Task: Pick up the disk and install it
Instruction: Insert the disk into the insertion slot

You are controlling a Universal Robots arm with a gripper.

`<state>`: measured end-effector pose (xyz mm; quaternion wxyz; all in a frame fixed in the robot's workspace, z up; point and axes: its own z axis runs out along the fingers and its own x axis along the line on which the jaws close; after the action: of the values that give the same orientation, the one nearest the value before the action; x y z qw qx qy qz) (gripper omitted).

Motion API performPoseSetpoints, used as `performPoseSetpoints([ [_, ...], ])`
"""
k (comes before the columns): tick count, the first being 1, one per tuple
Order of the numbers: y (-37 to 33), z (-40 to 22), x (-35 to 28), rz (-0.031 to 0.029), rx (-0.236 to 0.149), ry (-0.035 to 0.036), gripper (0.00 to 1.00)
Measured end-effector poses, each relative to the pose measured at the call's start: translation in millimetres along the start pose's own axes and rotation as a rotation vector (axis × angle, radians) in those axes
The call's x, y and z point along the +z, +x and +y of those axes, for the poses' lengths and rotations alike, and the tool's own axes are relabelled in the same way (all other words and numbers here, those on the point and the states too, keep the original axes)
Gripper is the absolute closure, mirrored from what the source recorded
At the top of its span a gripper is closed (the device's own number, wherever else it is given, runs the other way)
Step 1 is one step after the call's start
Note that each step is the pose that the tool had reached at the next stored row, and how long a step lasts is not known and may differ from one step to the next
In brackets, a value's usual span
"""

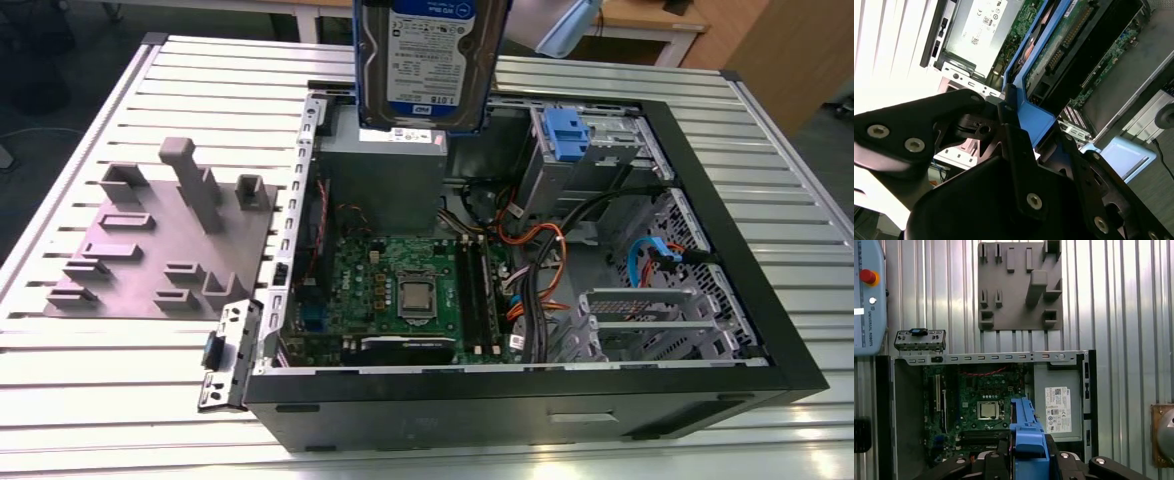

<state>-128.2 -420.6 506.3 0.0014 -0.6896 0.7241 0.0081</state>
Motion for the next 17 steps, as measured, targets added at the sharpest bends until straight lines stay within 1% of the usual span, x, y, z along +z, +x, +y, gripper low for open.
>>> performPoseSetpoints([
  [8,1.5,-0.1,0.0,-0.0001,0.000,0.0000,0.64],
  [17,1.7,-0.1,0.0,-0.0001,0.000,0.0000,0.64],
])
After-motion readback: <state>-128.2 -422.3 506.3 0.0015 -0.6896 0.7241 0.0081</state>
